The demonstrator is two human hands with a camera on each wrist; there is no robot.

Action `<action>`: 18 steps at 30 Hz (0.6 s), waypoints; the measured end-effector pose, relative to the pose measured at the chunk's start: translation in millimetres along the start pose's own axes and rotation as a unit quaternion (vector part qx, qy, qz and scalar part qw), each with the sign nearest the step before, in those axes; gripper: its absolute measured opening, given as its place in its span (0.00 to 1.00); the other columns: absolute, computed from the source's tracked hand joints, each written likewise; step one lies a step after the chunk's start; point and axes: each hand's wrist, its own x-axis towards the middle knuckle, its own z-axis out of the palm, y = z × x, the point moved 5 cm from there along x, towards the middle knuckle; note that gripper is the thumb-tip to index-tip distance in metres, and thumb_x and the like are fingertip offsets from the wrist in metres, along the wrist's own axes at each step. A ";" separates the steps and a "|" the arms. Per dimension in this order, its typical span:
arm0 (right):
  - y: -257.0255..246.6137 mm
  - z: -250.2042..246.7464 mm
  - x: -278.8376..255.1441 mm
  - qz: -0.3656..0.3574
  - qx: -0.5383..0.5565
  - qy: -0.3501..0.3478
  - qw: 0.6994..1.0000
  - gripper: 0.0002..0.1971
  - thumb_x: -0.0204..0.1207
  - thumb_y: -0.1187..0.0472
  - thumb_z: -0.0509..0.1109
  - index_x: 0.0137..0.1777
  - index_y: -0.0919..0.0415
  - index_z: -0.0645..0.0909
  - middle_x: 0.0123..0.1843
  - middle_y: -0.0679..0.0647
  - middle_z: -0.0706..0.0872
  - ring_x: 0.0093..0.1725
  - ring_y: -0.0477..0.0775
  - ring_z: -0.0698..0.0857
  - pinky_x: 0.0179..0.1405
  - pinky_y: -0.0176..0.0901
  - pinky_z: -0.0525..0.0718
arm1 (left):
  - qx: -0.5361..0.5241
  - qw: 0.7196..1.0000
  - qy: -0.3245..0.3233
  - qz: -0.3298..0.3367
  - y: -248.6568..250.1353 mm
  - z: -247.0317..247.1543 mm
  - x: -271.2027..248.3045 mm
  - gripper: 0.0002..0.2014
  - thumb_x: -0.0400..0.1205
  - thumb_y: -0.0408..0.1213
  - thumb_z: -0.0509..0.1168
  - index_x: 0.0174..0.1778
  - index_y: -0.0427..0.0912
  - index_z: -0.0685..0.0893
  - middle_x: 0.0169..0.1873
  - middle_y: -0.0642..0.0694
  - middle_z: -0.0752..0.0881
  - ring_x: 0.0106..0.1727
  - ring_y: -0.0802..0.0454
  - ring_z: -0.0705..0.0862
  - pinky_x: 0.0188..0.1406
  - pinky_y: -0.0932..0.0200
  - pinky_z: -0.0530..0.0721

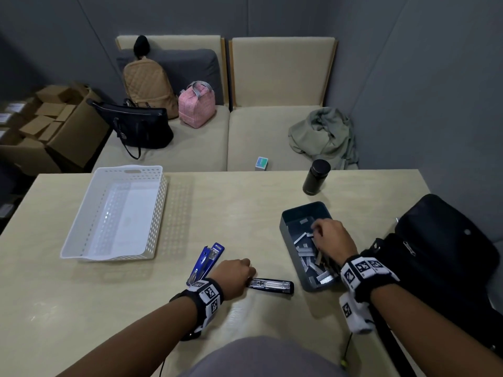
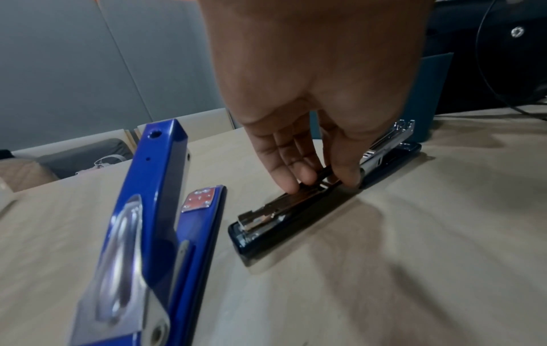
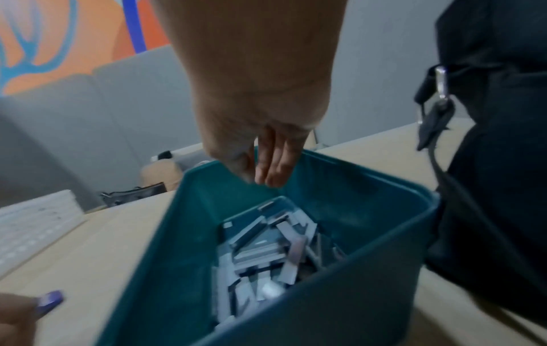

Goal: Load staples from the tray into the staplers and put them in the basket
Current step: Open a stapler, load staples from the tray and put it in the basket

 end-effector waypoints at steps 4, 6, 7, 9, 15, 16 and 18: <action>15.6 32.3 3.7 -0.029 -0.061 -0.149 0.987 0.10 0.77 0.63 0.68 0.55 0.56 0.87 0.57 0.57 0.89 0.54 0.58 0.88 0.55 0.50 0.86 | -0.003 1.000 0.006 -0.006 -2.3 5.3 -0.3 0.10 0.79 0.36 0.61 0.54 0.45 0.84 0.51 0.43 0.81 0.49 0.39 0.85 0.36 0.49 0.77; 13.4 45.1 1.1 -0.044 -0.090 -0.170 0.980 0.12 0.78 0.62 0.67 0.58 0.58 0.86 0.60 0.59 0.87 0.56 0.60 0.87 0.55 0.50 0.86 | -0.004 1.000 0.010 -0.007 -2.8 5.8 -0.7 0.11 0.79 0.36 0.61 0.55 0.45 0.84 0.52 0.44 0.82 0.52 0.40 0.84 0.37 0.49 0.78; 11.4 49.3 0.2 -0.049 -0.104 -0.169 0.979 0.13 0.78 0.63 0.66 0.59 0.58 0.86 0.61 0.59 0.86 0.57 0.61 0.87 0.55 0.50 0.86 | -0.003 1.000 0.014 -0.006 -2.7 5.4 -0.6 0.12 0.79 0.35 0.62 0.56 0.45 0.85 0.52 0.43 0.82 0.54 0.41 0.83 0.39 0.49 0.79; 8.3 56.8 -0.1 -0.065 -0.133 -0.155 0.977 0.14 0.77 0.66 0.66 0.60 0.58 0.85 0.63 0.60 0.84 0.58 0.61 0.86 0.54 0.50 0.85 | -0.007 1.000 0.014 -0.009 -2.6 4.4 -0.4 0.13 0.79 0.34 0.61 0.57 0.45 0.85 0.54 0.43 0.83 0.57 0.41 0.82 0.43 0.48 0.80; 3.4 55.6 -0.8 -0.063 -0.176 -0.146 0.972 0.11 0.75 0.70 0.65 0.54 0.62 0.83 0.57 0.60 0.85 0.55 0.63 0.86 0.49 0.49 0.82 | -0.029 0.999 0.007 -0.016 -4.1 3.0 0.8 0.12 0.78 0.35 0.61 0.53 0.46 0.86 0.51 0.44 0.83 0.53 0.41 0.84 0.42 0.48 0.83; 4.0 53.3 -0.1 -0.058 -0.161 -0.143 0.975 0.09 0.75 0.71 0.64 0.51 0.63 0.83 0.55 0.61 0.86 0.53 0.62 0.87 0.47 0.49 0.82 | -0.029 0.999 0.007 -0.016 -4.3 3.3 1.1 0.12 0.78 0.35 0.61 0.53 0.46 0.86 0.51 0.45 0.83 0.53 0.42 0.84 0.43 0.49 0.83; 5.6 46.9 1.2 -0.046 -0.111 -0.124 0.985 0.07 0.77 0.69 0.64 0.49 0.63 0.83 0.53 0.61 0.86 0.50 0.61 0.87 0.46 0.50 0.83 | -0.029 0.999 0.009 -0.017 -4.9 3.7 1.5 0.12 0.78 0.34 0.61 0.53 0.46 0.86 0.51 0.45 0.83 0.53 0.42 0.84 0.43 0.50 0.83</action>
